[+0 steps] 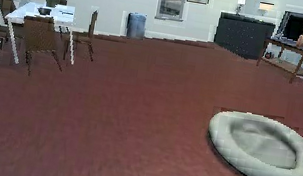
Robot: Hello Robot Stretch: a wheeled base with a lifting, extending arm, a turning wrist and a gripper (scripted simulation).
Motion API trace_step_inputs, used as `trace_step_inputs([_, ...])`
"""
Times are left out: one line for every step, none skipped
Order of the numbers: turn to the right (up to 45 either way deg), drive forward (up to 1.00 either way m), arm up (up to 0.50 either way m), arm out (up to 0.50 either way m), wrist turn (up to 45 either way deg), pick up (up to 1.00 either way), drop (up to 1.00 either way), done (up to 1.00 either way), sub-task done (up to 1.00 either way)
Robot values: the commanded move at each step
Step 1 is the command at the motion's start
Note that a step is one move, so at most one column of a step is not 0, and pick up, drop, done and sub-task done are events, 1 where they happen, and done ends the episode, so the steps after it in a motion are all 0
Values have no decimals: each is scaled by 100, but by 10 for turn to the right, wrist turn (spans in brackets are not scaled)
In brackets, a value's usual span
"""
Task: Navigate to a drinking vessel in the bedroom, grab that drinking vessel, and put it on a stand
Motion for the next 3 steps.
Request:
trace_step_inputs([0, 100, 0, 0, 0, 0, 0, 0, 0])
trace_step_inputs([0, 95, 0, 0, 0, 0, 0, 0, 0])
trace_step_inputs([180, 0, 0, 0, 0, 0, 0, 0, 0])
